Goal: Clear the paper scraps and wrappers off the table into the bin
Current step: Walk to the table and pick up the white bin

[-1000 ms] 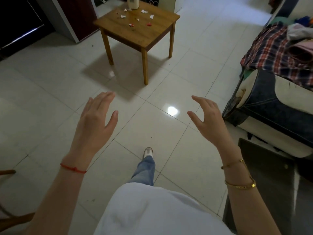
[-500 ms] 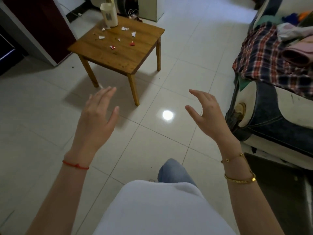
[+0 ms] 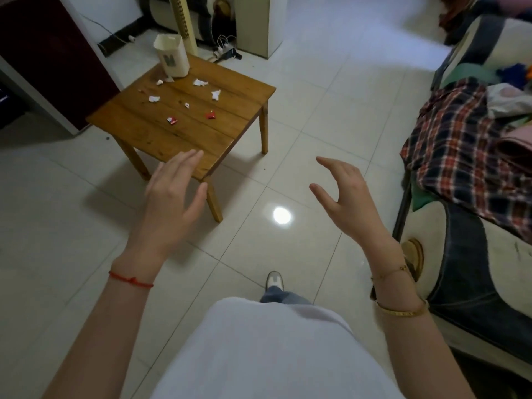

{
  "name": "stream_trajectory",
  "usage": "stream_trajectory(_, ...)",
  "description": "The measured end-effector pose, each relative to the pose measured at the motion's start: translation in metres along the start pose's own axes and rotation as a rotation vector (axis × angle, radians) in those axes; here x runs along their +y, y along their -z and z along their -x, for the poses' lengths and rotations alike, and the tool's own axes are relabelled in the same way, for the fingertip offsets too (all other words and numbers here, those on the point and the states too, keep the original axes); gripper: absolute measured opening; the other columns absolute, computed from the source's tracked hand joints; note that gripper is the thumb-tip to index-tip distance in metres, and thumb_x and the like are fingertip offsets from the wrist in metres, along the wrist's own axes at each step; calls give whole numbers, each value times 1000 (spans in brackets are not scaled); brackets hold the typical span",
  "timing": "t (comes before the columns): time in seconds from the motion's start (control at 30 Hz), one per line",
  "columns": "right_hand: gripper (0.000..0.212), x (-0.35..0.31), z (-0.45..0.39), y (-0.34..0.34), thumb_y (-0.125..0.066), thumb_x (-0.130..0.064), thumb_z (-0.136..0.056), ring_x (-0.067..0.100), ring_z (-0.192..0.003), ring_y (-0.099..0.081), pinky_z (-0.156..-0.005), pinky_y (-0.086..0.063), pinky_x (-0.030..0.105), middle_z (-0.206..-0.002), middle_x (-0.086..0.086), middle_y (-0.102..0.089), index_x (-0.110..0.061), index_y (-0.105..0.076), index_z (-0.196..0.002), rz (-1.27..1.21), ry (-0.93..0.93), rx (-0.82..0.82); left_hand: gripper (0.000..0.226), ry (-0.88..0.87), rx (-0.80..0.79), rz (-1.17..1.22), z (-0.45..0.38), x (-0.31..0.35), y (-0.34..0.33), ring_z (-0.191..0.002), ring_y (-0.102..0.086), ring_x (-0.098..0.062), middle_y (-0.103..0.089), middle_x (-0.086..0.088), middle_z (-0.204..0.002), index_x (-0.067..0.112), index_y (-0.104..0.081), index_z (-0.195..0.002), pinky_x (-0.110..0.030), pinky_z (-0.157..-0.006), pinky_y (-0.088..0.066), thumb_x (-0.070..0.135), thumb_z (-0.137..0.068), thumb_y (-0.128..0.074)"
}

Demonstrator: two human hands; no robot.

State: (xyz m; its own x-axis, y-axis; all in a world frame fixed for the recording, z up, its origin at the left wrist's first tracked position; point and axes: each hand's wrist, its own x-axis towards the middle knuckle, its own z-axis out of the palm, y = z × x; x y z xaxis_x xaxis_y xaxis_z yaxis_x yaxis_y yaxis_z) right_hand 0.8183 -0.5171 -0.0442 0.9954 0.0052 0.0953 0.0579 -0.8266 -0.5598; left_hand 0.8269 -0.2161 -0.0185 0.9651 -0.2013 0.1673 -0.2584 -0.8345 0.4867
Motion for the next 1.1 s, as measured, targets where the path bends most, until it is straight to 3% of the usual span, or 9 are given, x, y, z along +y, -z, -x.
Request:
stream_trajectory(0.3,50,33,-189,14,-55,-35,-99,18,-139,-38,-118,-31,43,-146,0,-50,-20,-43,-145,11,76,-74,51,166,75,10,-146,-2,-25,-143,-31,-23,-40,-10,-151,11,-38,-146,-54,-114,-30,19,-97,-49)
stream_trajectory(0.7,49,46,-414,-30,-55,-37,-98,19,-137,-40,-116,-34,42,-143,0,-52,-22,-44,-143,14,192,-186,50,329,132,1,-315,-77,-54,-141,-34,-21,-39,-6,-152,17,-37,-146,-53,-112,-34,23,-98,-46)
stream_trajectory(0.9,48,27,-543,-44,-55,-36,-98,21,-136,-42,-115,-34,42,-141,0,-54,-19,-46,-142,-4,271,-217,50,393,171,-5,-423,-111,-51,-143,-30,-20,-38,-5,-153,17,-37,-147,-45,-120,-19,21,-98,-46)
stream_trajectory(1.1,50,20,-634,-60,-54,-37,-99,19,-137,-40,-116,-33,39,-143,0,-51,-20,-44,-144,0,303,-261,49,428,185,-32,-501,-135,-47,-141,-34,-20,-41,-6,-151,16,-39,-145,-40,-120,-17,20,-97,-48)
